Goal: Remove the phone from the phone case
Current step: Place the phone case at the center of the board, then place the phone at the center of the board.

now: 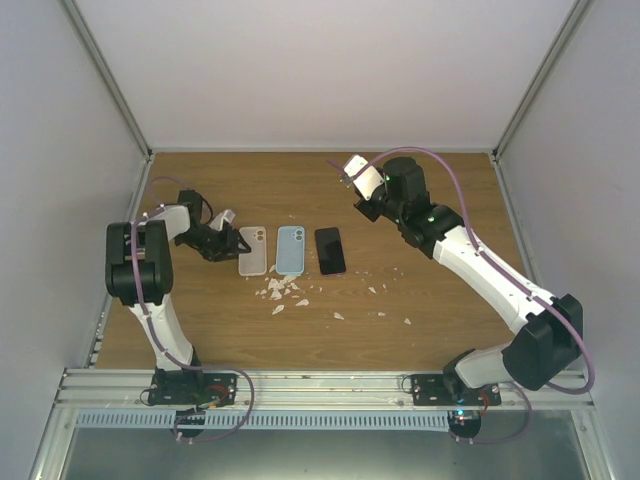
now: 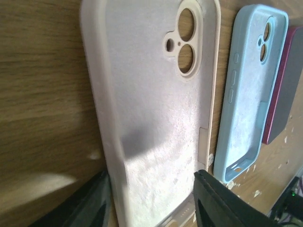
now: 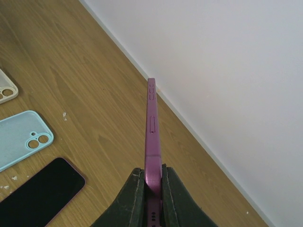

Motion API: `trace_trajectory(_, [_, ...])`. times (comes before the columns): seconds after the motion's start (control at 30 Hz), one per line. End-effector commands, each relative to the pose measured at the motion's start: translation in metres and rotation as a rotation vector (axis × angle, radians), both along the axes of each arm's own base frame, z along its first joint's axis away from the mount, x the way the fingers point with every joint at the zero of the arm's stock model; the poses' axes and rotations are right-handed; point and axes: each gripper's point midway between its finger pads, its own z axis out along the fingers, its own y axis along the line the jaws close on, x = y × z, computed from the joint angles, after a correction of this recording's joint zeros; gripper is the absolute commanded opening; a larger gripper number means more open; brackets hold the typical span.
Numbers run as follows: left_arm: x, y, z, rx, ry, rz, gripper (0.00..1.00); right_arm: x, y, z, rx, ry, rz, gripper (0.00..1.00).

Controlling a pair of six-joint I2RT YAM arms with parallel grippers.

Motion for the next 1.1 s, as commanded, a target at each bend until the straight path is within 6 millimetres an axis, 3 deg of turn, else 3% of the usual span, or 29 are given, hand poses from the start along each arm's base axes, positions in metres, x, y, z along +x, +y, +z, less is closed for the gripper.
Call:
trace_trajectory(0.0, [0.002, 0.004, 0.013, 0.047, -0.067, 0.004, 0.56, 0.005, 0.002, 0.033, 0.07, -0.078, -0.001, 0.0])
trace_trajectory(0.17, [0.004, 0.009, 0.029, 0.086, -0.133, 0.018, 0.98, 0.003, 0.001, 0.041, 0.076, -0.091, 0.003, 0.0])
trace_trajectory(0.33, [0.009, 0.01, 0.061, 0.082, -0.215, 0.049, 0.99, 0.002, 0.0, 0.053, 0.081, -0.112, 0.005, 0.0])
trace_trajectory(0.5, [0.015, 0.003, 0.11, 0.016, -0.345, 0.053, 0.99, 0.0, -0.001, 0.067, 0.084, -0.137, 0.009, 0.0])
trace_trajectory(0.8, [0.041, -0.01, 0.255, -0.095, -0.722, 0.042, 0.99, -0.003, 0.003, 0.087, 0.107, -0.169, 0.036, 0.0])
trace_trajectory(1.07, [0.055, -0.017, 0.365, -0.177, -0.96, 0.066, 0.99, -0.002, 0.008, 0.099, -0.006, -0.259, 0.081, 0.01])
